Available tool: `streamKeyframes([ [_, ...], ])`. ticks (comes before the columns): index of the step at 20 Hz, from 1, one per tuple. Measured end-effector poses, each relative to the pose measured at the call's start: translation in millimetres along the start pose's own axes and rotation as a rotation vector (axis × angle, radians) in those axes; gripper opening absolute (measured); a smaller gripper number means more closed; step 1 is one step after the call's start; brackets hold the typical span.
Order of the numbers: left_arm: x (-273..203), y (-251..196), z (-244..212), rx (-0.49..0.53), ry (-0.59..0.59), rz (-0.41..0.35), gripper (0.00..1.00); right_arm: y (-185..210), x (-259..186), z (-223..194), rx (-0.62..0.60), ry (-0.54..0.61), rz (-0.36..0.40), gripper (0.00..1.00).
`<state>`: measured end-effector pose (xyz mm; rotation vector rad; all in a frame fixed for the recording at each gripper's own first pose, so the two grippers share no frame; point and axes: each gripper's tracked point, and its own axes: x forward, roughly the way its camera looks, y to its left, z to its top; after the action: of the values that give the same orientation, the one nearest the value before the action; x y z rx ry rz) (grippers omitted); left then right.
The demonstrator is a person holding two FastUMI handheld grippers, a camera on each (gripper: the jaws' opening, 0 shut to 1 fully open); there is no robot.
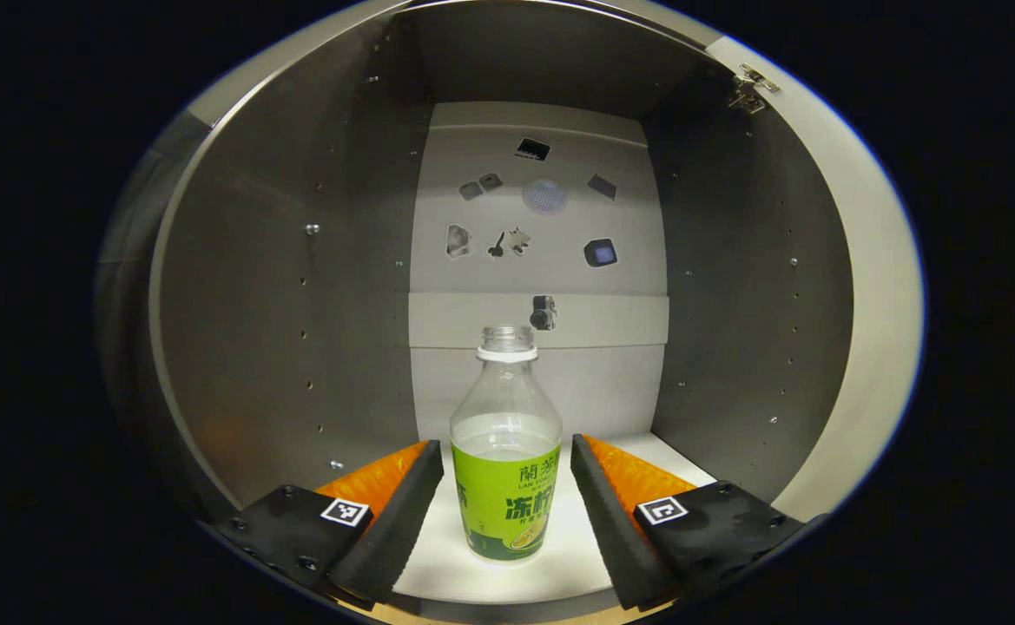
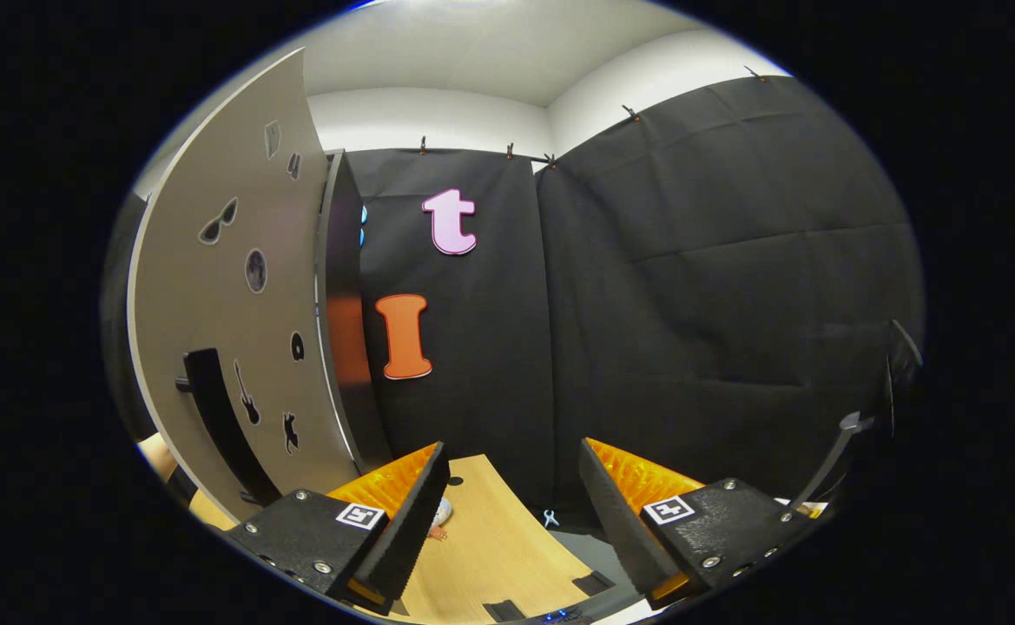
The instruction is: Open the cabinet door with the right hand, grasp the bottle in the cabinet with the left hand and place it on the coaster, then close the cabinet door with the right hand.
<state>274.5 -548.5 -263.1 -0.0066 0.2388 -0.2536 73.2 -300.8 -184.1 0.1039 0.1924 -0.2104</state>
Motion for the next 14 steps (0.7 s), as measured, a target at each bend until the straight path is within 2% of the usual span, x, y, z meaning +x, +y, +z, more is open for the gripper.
streamKeyframes([
  [3,1,-2,1,0.005,0.006,-0.012,0.83,0,2,0,0.005,0.009,-0.004,0.93],
  [8,-26,-2,3,-0.064,0.015,-0.041,0.81,6,3,0,0.005,0.005,0.006,0.93],
  [14,-72,18,15,-0.091,-0.007,-0.042,0.81,16,3,5,0.007,-0.007,0.038,0.93],
])
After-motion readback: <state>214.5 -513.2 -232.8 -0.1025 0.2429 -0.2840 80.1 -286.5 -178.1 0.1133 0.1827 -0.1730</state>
